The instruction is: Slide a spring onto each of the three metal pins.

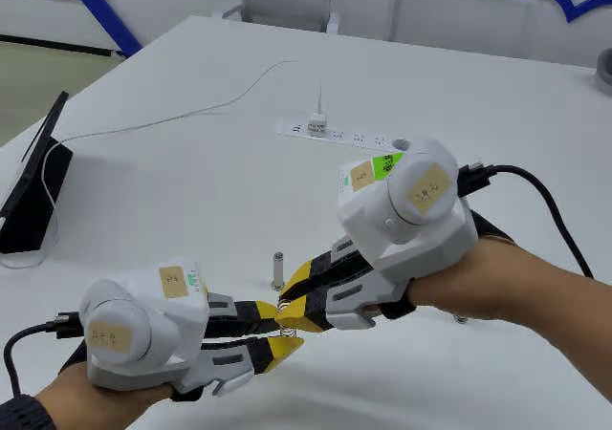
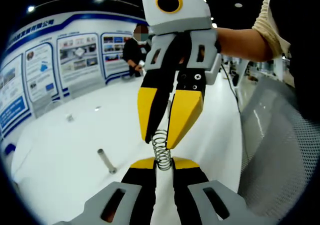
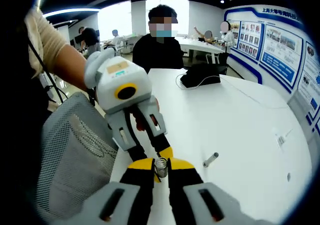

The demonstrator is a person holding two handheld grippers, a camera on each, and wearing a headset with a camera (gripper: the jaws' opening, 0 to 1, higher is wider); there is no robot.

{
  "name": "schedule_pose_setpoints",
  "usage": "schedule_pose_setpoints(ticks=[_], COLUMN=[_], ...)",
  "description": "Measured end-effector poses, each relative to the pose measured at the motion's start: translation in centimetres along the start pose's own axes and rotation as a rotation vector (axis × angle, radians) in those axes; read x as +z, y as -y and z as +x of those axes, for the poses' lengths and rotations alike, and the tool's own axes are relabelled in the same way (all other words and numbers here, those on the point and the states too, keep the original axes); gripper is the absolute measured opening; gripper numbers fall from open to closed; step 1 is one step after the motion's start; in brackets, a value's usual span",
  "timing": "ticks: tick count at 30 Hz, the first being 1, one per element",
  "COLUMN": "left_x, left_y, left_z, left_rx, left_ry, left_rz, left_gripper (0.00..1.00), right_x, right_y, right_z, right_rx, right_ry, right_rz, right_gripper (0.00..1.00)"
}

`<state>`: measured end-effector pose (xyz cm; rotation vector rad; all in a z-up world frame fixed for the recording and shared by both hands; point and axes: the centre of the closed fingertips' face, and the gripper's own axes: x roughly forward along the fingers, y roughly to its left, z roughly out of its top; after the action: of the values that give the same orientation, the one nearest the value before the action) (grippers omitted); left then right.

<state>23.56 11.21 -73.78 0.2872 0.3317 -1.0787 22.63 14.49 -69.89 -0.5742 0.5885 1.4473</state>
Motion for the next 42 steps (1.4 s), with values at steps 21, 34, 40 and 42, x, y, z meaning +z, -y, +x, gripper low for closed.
schedule_pose_setpoints(ticks=[21, 34, 40, 42], left_x=[-0.6, -1.2, -1.5, -1.6], left_y=[-1.8, -2.8, -2.9, -2.9], left_z=[-1.0, -1.5, -1.7, -1.7], left_rx=[0.067, 0.114, 0.123, 0.127], left_ry=[0.028, 0.035, 0.036, 0.036], left_rz=[-0.077, -0.118, -0.141, -0.147], left_gripper=[0.3, 0.42, 0.46, 0.47], right_x=[0.6, 1.4, 2.1, 2.3], right_y=[2.1, 5.0, 6.8, 7.5], right_z=[-0.8, -1.6, -1.7, -1.7], right_rx=[-0.05, -0.127, -0.177, -0.199], right_ry=[0.035, 0.075, 0.112, 0.124], right_rz=[0.027, 0.052, 0.07, 0.073], right_gripper=[0.11, 0.11, 0.11, 0.11])
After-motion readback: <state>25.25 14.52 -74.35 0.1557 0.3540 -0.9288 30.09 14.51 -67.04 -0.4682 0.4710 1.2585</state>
